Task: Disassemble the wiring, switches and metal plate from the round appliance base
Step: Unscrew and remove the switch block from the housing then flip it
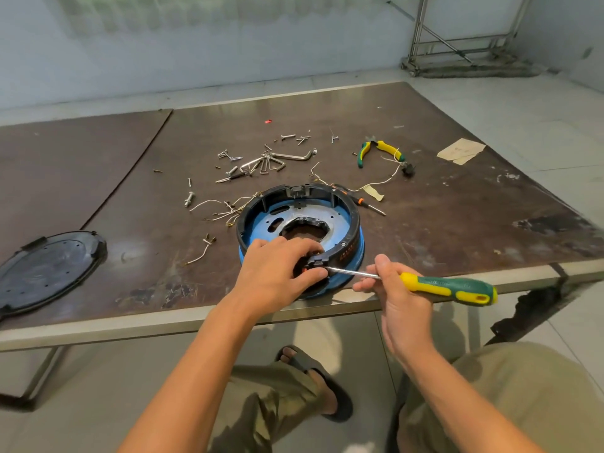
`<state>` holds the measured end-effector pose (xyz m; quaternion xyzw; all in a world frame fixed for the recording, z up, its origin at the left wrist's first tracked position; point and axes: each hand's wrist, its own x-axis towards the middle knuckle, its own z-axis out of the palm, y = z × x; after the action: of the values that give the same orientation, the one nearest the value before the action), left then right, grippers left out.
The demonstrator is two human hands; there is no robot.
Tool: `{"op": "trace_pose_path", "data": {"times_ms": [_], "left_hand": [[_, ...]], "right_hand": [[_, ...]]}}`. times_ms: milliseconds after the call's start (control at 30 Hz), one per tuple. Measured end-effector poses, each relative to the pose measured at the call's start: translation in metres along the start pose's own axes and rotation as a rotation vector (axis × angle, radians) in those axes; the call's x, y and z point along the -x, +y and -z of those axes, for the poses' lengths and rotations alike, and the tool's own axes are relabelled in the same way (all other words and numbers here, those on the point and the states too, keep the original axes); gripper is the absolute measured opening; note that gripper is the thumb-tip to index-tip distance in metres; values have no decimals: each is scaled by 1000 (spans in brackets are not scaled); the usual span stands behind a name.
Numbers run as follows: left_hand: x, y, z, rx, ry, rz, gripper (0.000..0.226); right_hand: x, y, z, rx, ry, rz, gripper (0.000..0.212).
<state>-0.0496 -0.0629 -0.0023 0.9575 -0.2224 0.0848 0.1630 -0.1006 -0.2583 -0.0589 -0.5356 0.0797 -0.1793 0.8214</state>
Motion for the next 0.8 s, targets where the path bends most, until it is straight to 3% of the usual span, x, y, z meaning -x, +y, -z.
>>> {"op": "trace_pose_path", "data": {"times_ms": [200, 500, 800], "left_hand": [[-1, 0, 2, 14, -18, 6, 36], [-3, -3, 1, 56, -46, 21, 37], [-2, -4, 4, 53, -59, 0, 39]], "right_hand": [[14, 6, -7, -77, 86, -54, 35], [30, 16, -14, -236, 152, -100, 32], [18, 9, -8, -61, 23, 3, 29]]}}
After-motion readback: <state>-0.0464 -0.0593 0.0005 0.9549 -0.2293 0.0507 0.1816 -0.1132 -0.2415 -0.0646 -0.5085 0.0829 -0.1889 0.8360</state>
